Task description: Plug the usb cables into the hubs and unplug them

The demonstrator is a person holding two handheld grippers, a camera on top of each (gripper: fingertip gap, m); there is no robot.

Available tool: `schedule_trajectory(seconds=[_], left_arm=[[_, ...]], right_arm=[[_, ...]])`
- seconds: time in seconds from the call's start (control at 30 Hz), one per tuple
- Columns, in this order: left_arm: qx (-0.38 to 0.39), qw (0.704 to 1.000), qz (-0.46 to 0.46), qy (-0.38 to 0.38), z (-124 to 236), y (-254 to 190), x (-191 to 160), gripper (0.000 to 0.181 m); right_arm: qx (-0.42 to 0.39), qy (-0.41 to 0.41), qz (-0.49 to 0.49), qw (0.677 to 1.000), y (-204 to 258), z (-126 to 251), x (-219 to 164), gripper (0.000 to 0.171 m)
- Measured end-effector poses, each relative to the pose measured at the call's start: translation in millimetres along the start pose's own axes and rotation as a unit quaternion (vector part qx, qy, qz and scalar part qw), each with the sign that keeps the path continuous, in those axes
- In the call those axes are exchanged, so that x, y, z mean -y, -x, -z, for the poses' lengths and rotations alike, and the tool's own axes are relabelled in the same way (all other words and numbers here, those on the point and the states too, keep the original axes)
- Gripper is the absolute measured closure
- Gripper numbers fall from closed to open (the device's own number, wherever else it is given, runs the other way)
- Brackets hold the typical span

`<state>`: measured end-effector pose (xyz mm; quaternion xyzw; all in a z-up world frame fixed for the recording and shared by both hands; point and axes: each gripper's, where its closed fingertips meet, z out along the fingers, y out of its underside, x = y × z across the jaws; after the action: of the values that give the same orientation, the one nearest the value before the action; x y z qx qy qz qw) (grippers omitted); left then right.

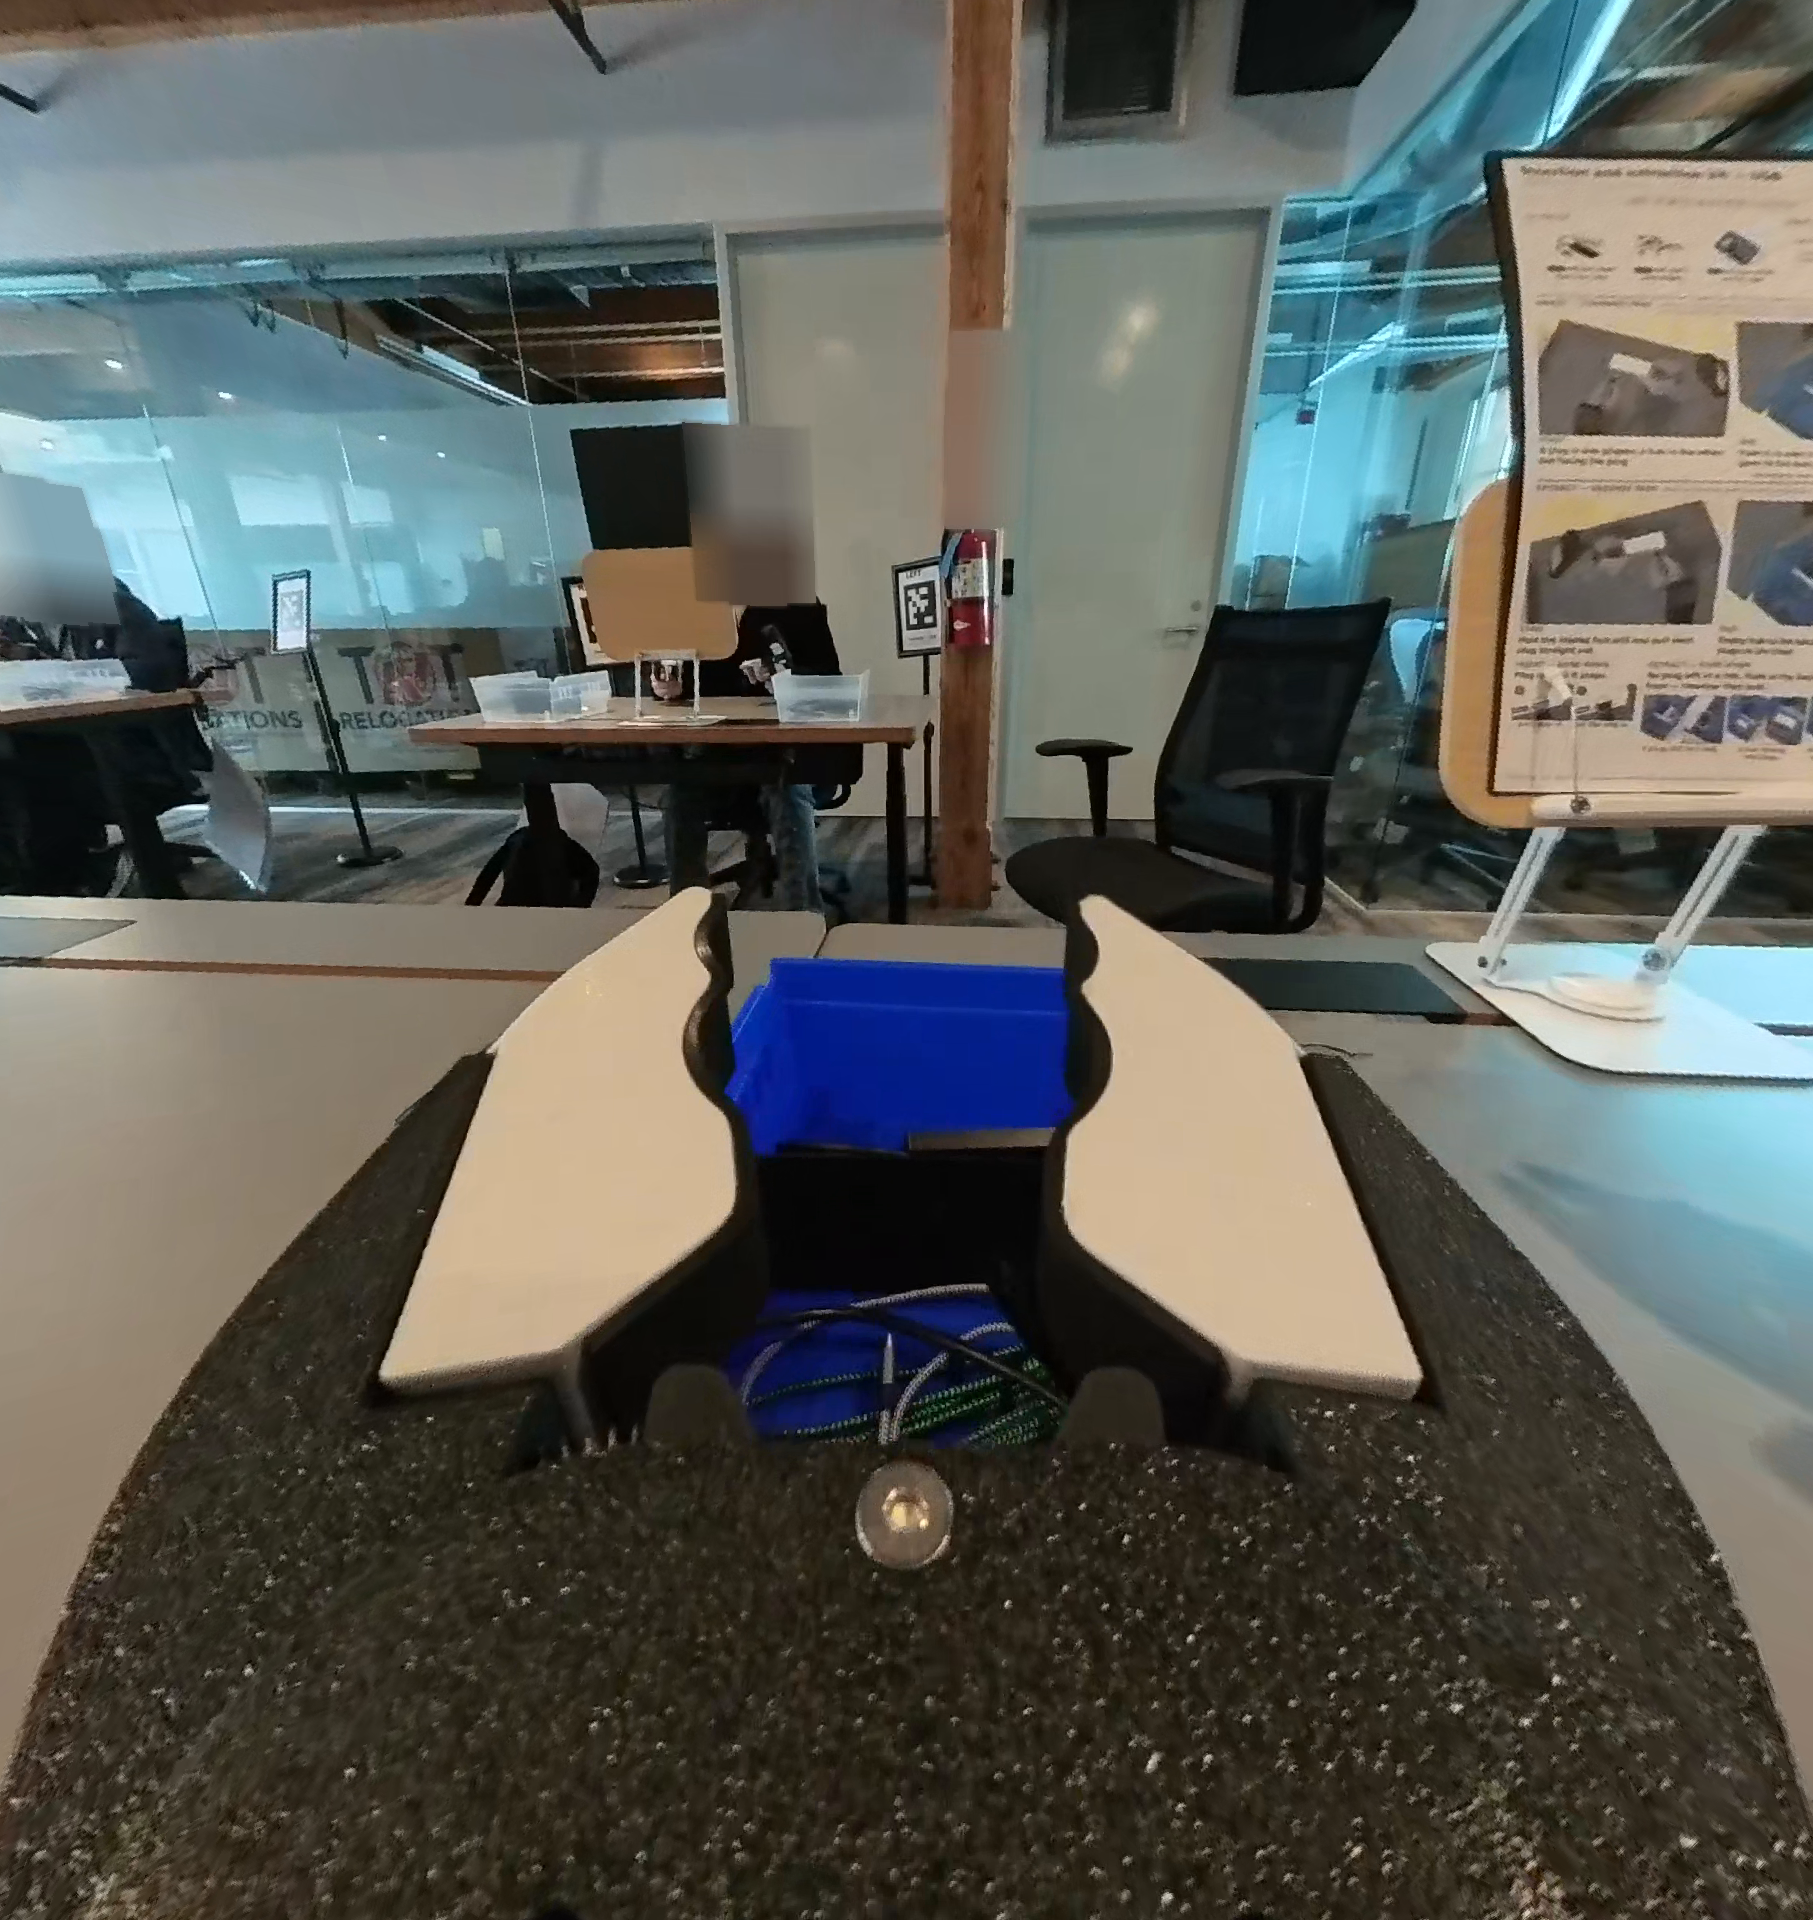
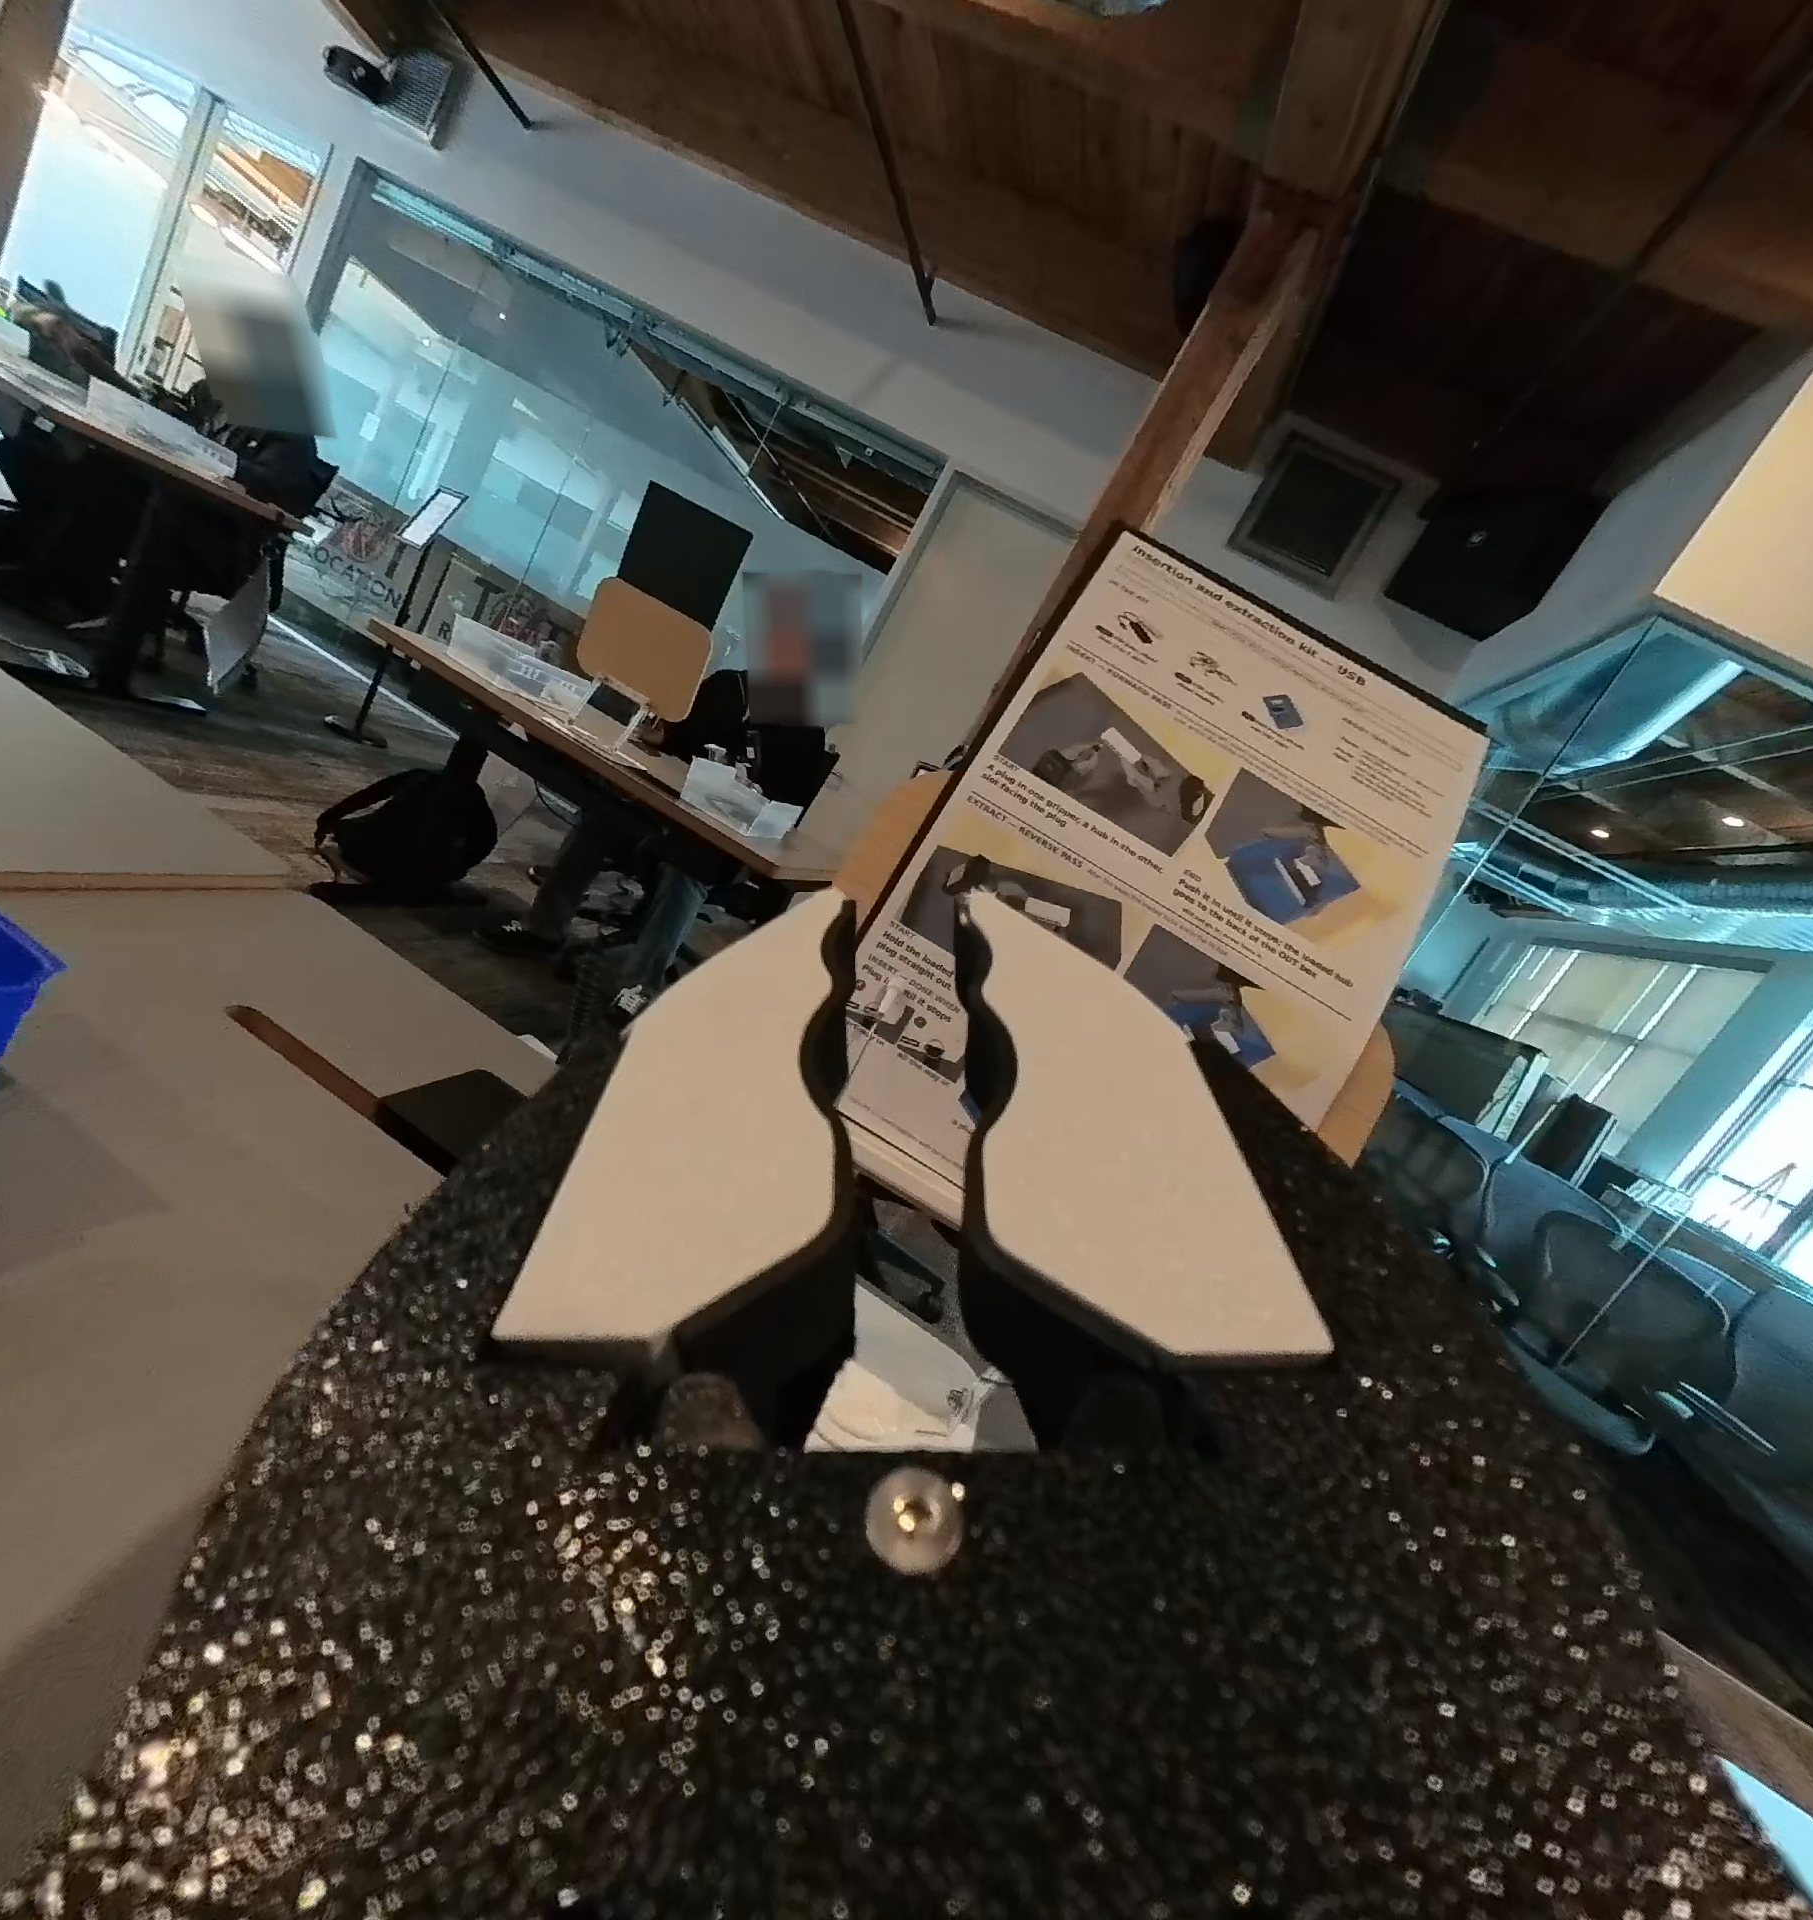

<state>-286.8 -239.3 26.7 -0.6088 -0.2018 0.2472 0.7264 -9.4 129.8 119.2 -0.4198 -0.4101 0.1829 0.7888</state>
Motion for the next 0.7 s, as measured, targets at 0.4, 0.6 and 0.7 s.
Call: schedule_trajectory(seconds=[0.4, 0.6, 0.7], left_arm=[[0.032, 0.998, -0.007, -0.046, 6, 4, 16, 0.109], [0.051, 0.997, -0.012, -0.054, 8, 10, 19, 0.099], [0.040, 0.998, -0.014, -0.054, 8, 7, 20, 0.103]], right_arm=[[-0.023, -0.004, -0.001, 1.000, -12, 5, -1, 0.154], [-0.026, -0.010, 0.005, 1.000, -13, 6, 1, 0.155], [-0.008, -0.013, 0.004, 1.000, -6, 5, 3, 0.155]])
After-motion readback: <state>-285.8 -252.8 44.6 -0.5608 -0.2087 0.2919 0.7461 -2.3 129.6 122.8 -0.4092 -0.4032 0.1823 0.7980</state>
